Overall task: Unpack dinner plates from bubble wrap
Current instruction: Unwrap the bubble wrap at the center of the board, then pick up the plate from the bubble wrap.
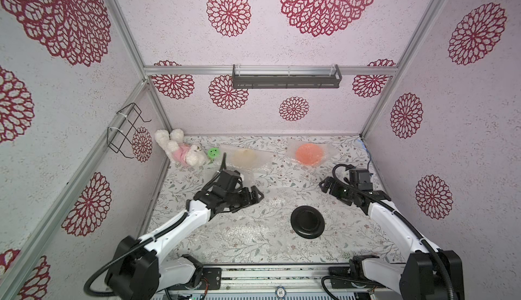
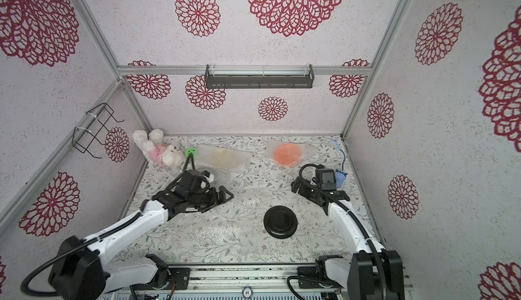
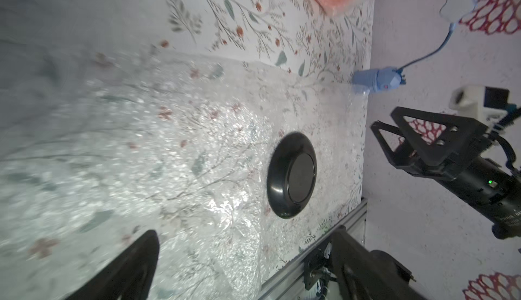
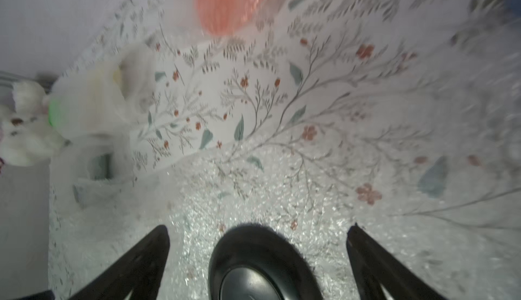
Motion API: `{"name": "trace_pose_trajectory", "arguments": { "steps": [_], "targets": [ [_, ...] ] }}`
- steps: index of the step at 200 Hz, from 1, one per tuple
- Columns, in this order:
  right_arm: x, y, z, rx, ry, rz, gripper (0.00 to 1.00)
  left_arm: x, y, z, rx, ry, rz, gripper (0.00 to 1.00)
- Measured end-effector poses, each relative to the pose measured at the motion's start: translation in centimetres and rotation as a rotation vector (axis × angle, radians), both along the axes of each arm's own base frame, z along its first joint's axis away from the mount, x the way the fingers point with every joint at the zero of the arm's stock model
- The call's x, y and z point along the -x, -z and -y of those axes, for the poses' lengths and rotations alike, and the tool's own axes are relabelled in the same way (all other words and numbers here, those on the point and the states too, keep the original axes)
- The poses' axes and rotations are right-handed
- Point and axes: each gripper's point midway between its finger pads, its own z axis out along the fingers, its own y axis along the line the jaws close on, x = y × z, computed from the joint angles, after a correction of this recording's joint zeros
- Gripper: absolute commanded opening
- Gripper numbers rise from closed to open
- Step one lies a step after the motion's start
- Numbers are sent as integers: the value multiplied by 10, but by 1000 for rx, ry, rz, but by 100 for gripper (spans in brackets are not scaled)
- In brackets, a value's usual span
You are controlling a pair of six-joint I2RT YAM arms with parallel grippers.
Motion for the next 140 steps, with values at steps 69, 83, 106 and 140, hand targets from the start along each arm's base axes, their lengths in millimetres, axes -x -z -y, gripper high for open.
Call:
{"name": "trace_pose_trajectory", "arguments": {
  "steps": [69,83,106,140],
  "targets": [
    [50,56,-22,-96,-96,-168,99,18,48,135,83,230,-115,97],
    [51,58,-23,-105,-102,-167,99,18,54,140,93,227,-129,97],
    [56,63,-25,-117,-108,-176,99,19,65,145,94,222,-156,97],
    [56,65,-25,-126,-106,-168,99,17,72,154,90,232,-173,97]
  ]
}}
